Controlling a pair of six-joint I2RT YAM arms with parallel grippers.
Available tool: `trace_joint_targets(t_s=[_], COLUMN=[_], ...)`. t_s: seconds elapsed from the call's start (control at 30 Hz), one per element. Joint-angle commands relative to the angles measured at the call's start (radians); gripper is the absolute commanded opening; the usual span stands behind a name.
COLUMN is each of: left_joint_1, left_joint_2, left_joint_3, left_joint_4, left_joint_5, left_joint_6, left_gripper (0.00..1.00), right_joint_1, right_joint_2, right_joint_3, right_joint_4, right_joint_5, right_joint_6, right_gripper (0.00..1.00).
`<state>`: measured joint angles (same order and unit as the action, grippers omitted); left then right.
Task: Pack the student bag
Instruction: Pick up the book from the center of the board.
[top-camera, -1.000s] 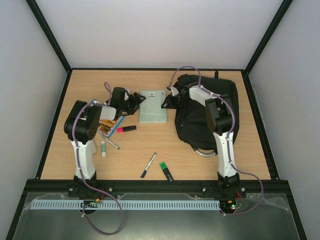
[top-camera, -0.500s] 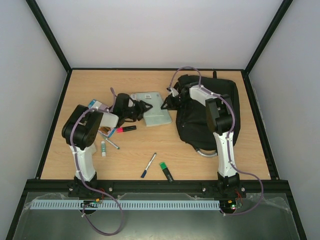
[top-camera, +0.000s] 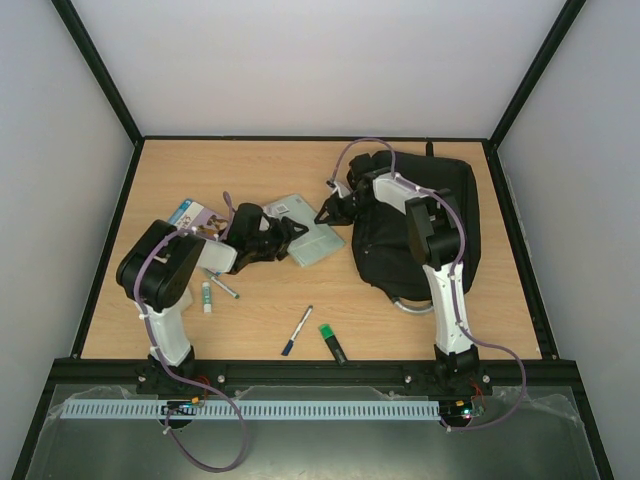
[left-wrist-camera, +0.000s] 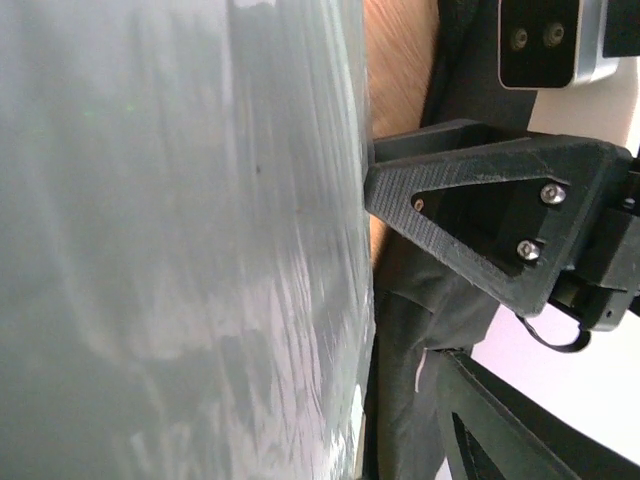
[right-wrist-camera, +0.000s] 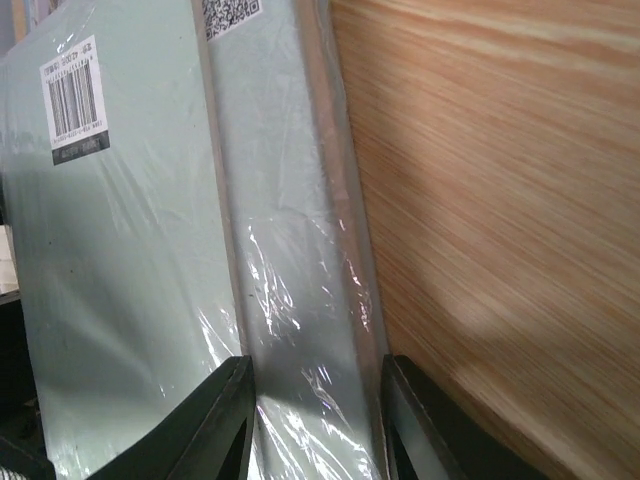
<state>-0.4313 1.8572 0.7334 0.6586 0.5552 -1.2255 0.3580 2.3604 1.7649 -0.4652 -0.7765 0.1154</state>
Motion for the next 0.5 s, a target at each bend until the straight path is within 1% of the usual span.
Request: trace_joint_targets(t_s=[0.0,0.07,0.17,0.3,0.4,0.47], left_joint_1=[-0.007,0.003,0.026,0.046,0.048,0.048], left_joint_2=[-0.067,-0.097,-0.129,-0.141,-0.145,-0.157], left_joint_3=[0.002,-0.009,-0.038,-0.051,-0.061,-0.073], left_joint_4=[0.02,0.002,0.026,0.066,0.085,0.1], left_joint_5=[-0.044,-0.076,-0.097,-0.073,-0.055,-0.051], left_joint_6=[0.027,0.04,0.037,0.025,0.012,0.002], left_gripper=[0.64,0.66,0.65,0.56,0.47,0.43], right_joint_1=[0.061,0.06,0.061,0.061,0.061,0.061], right_joint_2=[0.078,0.081,0.087,0.089,0.087,0.085], right_joint_3=[-0.045,-0.048,-0.048,-0.048,-0.047,-0.048], right_joint_4=[-0.102,-0.102,-0.102,-0.102,-0.104,-0.104], right_joint_5=[0.013,0.012,0.014,0.019,0.02,0.021], right_joint_6=[-0.008,-0.006,-0.004,-0.004,-0.005,-0.006], right_gripper=[0.36,0.36,0.36,0.36,0.36,0.36])
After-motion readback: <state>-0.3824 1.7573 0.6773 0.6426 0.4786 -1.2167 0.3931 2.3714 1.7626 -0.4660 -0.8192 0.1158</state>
